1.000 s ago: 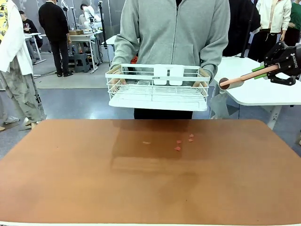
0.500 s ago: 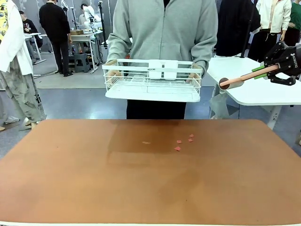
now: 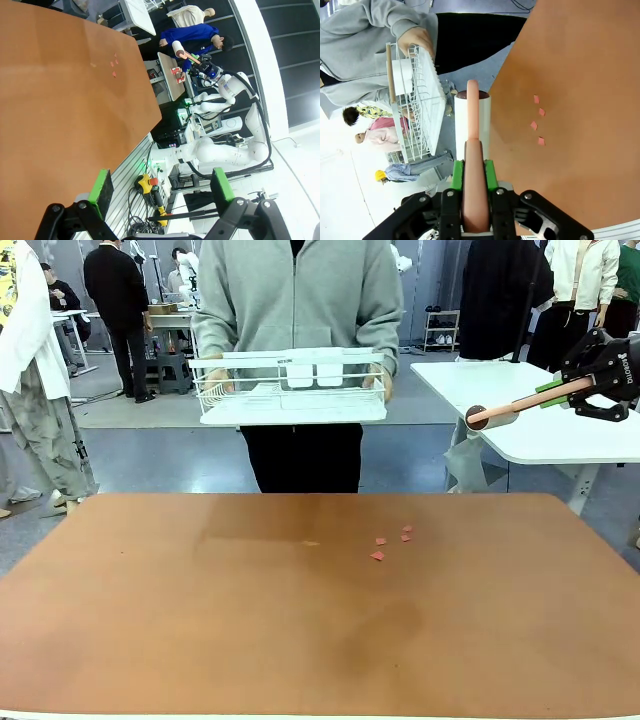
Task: Clean the table.
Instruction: Clean the table with the Lint Roller when the human lifts the Dish drying rack.
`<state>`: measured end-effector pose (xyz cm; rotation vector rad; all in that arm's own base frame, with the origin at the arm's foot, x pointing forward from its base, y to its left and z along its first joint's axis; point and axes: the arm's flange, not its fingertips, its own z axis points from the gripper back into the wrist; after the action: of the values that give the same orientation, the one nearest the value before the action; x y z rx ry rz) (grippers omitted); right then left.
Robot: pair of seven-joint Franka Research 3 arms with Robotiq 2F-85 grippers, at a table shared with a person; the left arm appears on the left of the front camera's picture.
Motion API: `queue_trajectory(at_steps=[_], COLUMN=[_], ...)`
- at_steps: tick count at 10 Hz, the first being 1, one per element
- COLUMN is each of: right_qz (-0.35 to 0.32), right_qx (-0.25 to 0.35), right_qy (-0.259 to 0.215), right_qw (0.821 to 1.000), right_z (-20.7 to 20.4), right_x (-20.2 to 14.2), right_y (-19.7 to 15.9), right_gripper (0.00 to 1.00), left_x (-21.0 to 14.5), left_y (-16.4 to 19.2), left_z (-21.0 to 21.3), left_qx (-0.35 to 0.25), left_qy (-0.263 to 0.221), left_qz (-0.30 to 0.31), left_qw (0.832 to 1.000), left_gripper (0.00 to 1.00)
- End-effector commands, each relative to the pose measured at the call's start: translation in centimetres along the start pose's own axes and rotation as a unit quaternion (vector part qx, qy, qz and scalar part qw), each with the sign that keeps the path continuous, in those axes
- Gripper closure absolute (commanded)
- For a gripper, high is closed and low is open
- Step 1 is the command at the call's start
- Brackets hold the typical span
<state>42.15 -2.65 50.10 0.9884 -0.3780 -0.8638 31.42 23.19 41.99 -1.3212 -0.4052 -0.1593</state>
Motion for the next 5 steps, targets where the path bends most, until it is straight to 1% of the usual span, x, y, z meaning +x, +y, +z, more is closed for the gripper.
queue_trajectory(at_steps=[1, 2, 3, 4, 5], right_qz=[0.000, 0.000, 0.067, 0.127, 0.175], right_qx=[0.002, 0.000, -0.055, -0.068, -0.085], right_qy=[-0.001, 0.000, 0.018, 0.038, 0.074], right_qw=[1.000, 1.000, 0.996, 0.989, 0.978], right_z=[0.1, 0.0, -0.2, -0.6, -1.4], right_x=[-0.1, 0.0, 1.5, 3.5, 5.1], right_y=[0.1, 0.0, 2.0, 3.9, 5.7], right_gripper=[1.00, 0.79, 0.79, 0.79, 0.79], left_x=[-0.3, -0.3, -0.3, -0.3, -0.3], left_y=[-0.4, -0.4, -0.4, -0.4, -0.4], left_z=[0.2, 0.2, 0.2, 0.2, 0.2], left_qx=[-0.003, -0.003, -0.003, -0.003, -0.003], left_qy=[0.001, 0.001, 0.001, 0.001, 0.001], left_qz=[-0.006, -0.006, -0.006, -0.006, -0.006], left_qw=[1.000, 1.000, 1.000, 1.000, 1.000], left_gripper=[0.00, 0.00, 0.00, 0.00, 0.00])
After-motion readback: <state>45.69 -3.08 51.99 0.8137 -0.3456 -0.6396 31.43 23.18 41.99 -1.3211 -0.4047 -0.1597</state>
